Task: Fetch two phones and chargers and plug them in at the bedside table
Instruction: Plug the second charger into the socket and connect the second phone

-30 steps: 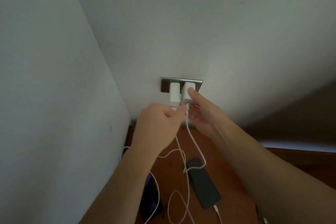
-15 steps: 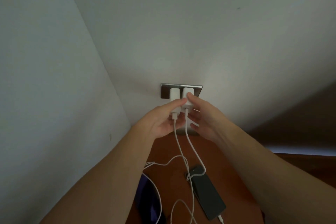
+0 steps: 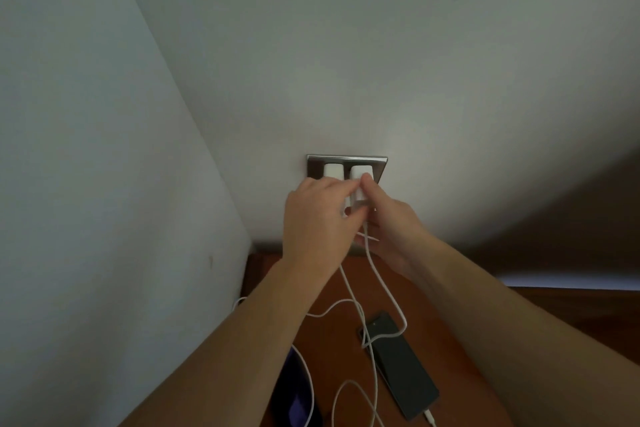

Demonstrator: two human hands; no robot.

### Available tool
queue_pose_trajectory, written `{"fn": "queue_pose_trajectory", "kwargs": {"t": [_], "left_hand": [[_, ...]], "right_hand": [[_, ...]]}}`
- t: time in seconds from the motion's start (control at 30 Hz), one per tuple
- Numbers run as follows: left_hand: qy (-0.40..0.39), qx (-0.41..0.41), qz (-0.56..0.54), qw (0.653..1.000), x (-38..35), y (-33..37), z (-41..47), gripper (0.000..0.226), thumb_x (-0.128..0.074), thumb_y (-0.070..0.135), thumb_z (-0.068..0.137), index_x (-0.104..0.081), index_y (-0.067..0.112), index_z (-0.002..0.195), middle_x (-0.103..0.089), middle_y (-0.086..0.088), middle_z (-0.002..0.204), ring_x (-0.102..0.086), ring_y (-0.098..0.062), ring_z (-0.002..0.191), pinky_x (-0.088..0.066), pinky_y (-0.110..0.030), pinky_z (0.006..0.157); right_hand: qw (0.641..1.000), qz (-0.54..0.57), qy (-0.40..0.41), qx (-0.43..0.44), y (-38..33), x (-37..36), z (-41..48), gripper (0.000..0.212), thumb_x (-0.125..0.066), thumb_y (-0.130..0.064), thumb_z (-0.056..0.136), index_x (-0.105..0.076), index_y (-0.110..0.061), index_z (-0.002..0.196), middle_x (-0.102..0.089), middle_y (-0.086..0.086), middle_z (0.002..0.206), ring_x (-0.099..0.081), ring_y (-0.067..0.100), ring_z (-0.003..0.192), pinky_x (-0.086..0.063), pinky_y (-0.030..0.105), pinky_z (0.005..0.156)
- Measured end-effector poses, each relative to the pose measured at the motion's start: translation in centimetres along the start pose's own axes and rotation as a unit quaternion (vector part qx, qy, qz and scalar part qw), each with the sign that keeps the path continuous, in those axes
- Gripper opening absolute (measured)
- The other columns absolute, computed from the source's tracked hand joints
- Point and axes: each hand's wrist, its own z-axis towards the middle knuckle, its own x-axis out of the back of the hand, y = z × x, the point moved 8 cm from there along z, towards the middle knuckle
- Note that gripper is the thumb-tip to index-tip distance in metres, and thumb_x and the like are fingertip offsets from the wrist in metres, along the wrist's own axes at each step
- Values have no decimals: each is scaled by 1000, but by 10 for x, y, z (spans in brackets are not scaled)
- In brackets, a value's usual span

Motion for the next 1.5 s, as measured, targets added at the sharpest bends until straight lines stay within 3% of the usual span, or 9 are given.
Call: {"fn": "queue_pose_trajectory", "kwargs": {"t": [0.2, 0.3, 0.47, 0.63, 0.77, 0.9, 1.07, 1.2, 1.5], "left_hand": [[11, -64, 25, 998, 7, 12, 16, 25, -74, 22, 82, -75, 11, 103, -73, -11, 83, -62, -28, 77, -54, -42, 70], [12, -62, 14, 998, 5, 13, 18, 24, -72, 21, 84, -74, 11, 106, -73, -9, 83, -60, -27, 79, -53, -42, 71], [-18, -73, 9, 997, -3, 9, 2, 27, -67, 22, 88, -71, 11, 113, -74, -7, 88, -60, -24, 84, -51, -41, 76], [-35, -84, 37, 995, -5, 13, 26, 25, -61, 26, 92, -71, 16, 113, -72, -6, 86, -60, -24, 86, -51, -42, 80], [-37, -101, 28, 994, -3, 11, 13, 22, -64, 20, 91, -72, 10, 109, -73, -7, 81, -58, -26, 81, -50, -43, 74], [-31, -127, 34, 991, 0, 15, 25, 21, -62, 19, 90, -73, 9, 105, -72, -8, 78, -58, -29, 80, -49, -43, 76], [-45, -128, 15, 991, 2, 9, 6, 23, -70, 14, 86, -73, 4, 106, -75, -10, 83, -61, -29, 77, -49, -43, 72], [-22, -147, 11, 989, 3, 13, 24, 19, -66, 16, 87, -74, 6, 101, -74, -9, 76, -58, -29, 72, -46, -40, 71], [-32, -160, -5, 987, 5, 12, 27, 17, -67, 16, 86, -76, 5, 95, -74, -8, 74, -61, -29, 71, -50, -43, 72]], "right_hand": [[991, -94, 73, 61, -23, 8, 0, 53, -50, -66, 86, -69, -16, 82, -74, 1, 79, -72, 20, 82, -52, 30, 66], [992, -92, 71, 57, -25, 8, 1, 55, -48, -65, 87, -70, -14, 84, -73, 2, 79, -71, 21, 82, -45, 26, 58], [988, -84, 72, 107, -11, 2, -4, 52, -40, -60, 93, -70, -17, 94, -70, 1, 88, -63, 16, 87, -43, 26, 69], [989, -8, 137, 47, -19, 7, 4, 51, -53, -61, 86, -69, -16, 70, -71, -6, 57, -68, 18, 76, -43, 26, 57], [991, -11, 109, 75, -5, 2, 3, 47, -49, -62, 88, -70, -21, 81, -73, -3, 82, -66, 14, 85, -44, 23, 65], [989, 17, 146, 28, -15, 5, 6, 49, -55, -62, 85, -68, -15, 74, -69, 1, 70, -62, 16, 70, -45, 28, 62], [989, -7, 127, 82, -3, -1, -1, 47, -50, -58, 89, -71, -17, 80, -68, -7, 67, -60, 5, 67, -41, 19, 58], [986, 36, 157, 35, -15, 6, 7, 49, -59, -58, 84, -67, -13, 67, -65, -2, 57, -57, 12, 56, -42, 27, 56], [986, 44, 158, 17, -14, 4, 9, 49, -63, -60, 80, -66, -12, 69, -66, 0, 60, -58, 14, 59, -45, 28, 57]]}}
